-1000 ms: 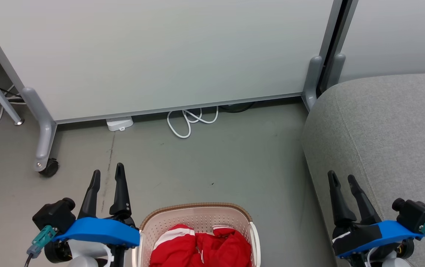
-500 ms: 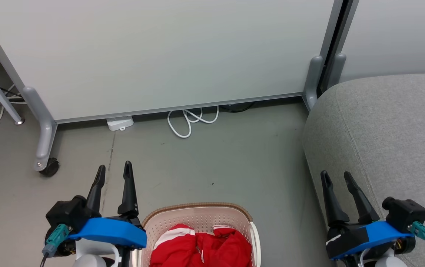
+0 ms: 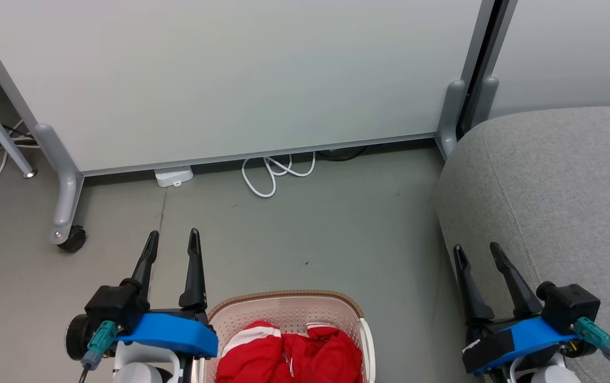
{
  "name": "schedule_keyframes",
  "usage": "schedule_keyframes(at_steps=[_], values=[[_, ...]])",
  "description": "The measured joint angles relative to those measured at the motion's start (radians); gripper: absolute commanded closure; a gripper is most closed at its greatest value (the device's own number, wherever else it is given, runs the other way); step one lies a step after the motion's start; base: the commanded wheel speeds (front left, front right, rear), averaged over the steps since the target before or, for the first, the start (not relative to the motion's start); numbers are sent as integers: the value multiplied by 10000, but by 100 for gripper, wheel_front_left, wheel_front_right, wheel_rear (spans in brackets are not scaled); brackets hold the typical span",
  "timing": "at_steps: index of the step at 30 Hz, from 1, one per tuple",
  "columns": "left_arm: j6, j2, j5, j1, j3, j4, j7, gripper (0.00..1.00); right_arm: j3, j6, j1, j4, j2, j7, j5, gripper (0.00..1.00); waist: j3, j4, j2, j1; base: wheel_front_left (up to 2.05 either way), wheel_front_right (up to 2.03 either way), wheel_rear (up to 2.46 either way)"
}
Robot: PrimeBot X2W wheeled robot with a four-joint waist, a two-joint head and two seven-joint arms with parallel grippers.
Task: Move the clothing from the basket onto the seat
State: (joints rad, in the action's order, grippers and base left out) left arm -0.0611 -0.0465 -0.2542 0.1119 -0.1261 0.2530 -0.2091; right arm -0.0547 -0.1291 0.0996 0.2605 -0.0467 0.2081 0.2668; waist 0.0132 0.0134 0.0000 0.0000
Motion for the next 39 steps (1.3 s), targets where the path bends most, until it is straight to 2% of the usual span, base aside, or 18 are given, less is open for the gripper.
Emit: schedule_keyframes(at_steps=[24,39], values=[[-73,-19,1494,137,-314,263,-456,0,-167,-2,43,115,-6,458,-1916,0,0,65,0,0,0,0,0],[-295,-23,1306,159,-430,593,-525,0,-238,-4,48,150,-8,541,-2196,0,18,52,0,0,0,0,0]])
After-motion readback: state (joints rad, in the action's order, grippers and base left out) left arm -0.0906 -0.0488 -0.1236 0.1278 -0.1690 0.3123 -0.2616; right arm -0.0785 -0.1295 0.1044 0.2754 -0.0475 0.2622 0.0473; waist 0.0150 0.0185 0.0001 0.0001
